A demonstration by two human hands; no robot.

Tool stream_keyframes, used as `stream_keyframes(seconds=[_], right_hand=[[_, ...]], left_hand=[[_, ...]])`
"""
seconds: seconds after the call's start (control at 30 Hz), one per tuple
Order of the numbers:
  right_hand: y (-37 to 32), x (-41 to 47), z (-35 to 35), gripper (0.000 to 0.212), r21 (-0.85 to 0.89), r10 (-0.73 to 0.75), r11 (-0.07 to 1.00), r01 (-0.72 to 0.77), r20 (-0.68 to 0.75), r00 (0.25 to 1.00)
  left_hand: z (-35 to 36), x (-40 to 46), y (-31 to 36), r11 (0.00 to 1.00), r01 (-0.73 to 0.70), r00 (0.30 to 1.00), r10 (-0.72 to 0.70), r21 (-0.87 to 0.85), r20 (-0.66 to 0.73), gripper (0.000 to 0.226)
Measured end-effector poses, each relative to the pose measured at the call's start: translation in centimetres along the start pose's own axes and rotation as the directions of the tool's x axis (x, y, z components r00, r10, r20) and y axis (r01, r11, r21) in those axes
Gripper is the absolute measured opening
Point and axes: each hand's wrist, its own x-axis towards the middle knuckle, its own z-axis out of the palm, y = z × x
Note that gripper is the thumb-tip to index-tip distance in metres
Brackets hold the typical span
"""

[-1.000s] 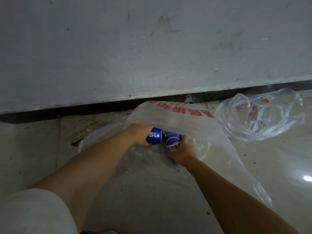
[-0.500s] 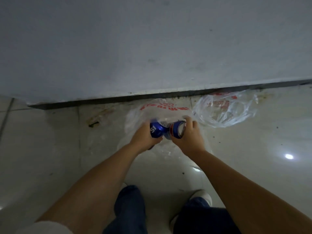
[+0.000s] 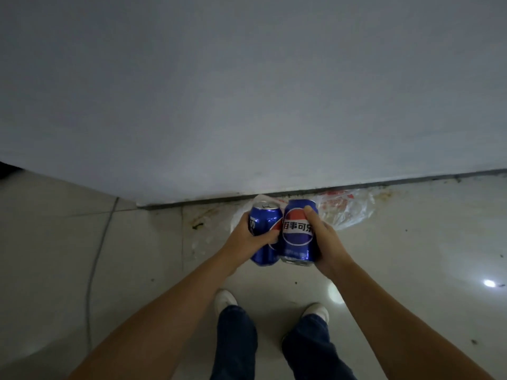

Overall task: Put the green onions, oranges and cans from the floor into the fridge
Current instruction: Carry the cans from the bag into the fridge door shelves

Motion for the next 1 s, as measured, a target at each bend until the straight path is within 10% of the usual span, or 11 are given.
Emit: stream_keyframes(seconds=[0.13,0.57,0.7,1.0], right_hand=[[-3.4,-5.4,0.2,0.045,-0.105,0.033,0.994,-0.018,0.140,0.990],[-5.6,-25.5,-1.1,0.038,-0.358,-0.426,0.872,0.335,-0.216,0.878],[-3.5,-32.7,-2.8,0.041,-0.391,-0.521,0.840,0.376,-0.386,0.761],[8.4,-51.2,-10.8,0.060,-0.286,-0.431,0.887,0.362,-0.796,0.425]], left_hand=[[0.9,-4.1,5.0,0.999,-0.020,1.000,0.020,-0.036,-0.011,0.058],[5.2,-15.2,16.8,0.874,-0.328,0.900,0.175,0.358,0.399,0.080],[9.3,-19.9,19.4,0.746,-0.505,0.777,0.174,0.434,0.605,0.045],[24.8,-33.6,15.2,0.562,-0.756,0.452,0.077,0.336,0.889,0.057]])
